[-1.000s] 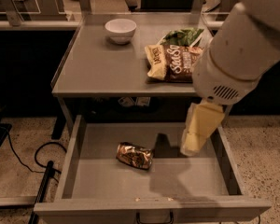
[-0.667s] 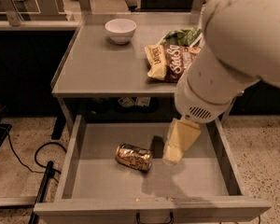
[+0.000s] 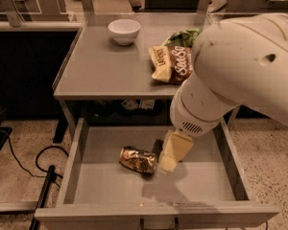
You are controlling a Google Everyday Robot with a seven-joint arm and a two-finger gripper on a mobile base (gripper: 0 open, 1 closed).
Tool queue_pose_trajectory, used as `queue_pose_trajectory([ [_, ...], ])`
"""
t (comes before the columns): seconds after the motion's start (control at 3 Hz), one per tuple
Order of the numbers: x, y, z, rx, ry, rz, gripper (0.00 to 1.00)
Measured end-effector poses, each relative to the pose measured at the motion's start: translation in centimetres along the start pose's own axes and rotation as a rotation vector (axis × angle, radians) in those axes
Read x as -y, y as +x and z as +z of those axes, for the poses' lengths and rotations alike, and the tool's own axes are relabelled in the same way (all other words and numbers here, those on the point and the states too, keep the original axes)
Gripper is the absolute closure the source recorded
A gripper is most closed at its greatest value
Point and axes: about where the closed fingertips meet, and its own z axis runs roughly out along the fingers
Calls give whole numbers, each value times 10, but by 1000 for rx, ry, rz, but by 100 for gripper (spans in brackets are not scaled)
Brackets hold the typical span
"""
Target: Pick orange can from top drawer and place on counter
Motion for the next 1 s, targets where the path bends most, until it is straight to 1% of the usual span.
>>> queue_pose_trajectory([
  [0.33, -10, -7, 22, 47, -35, 45, 0],
  [0.67, -19, -11, 53, 134, -64, 110, 0],
  [1.0, -26, -16, 76, 224, -87, 169, 0],
])
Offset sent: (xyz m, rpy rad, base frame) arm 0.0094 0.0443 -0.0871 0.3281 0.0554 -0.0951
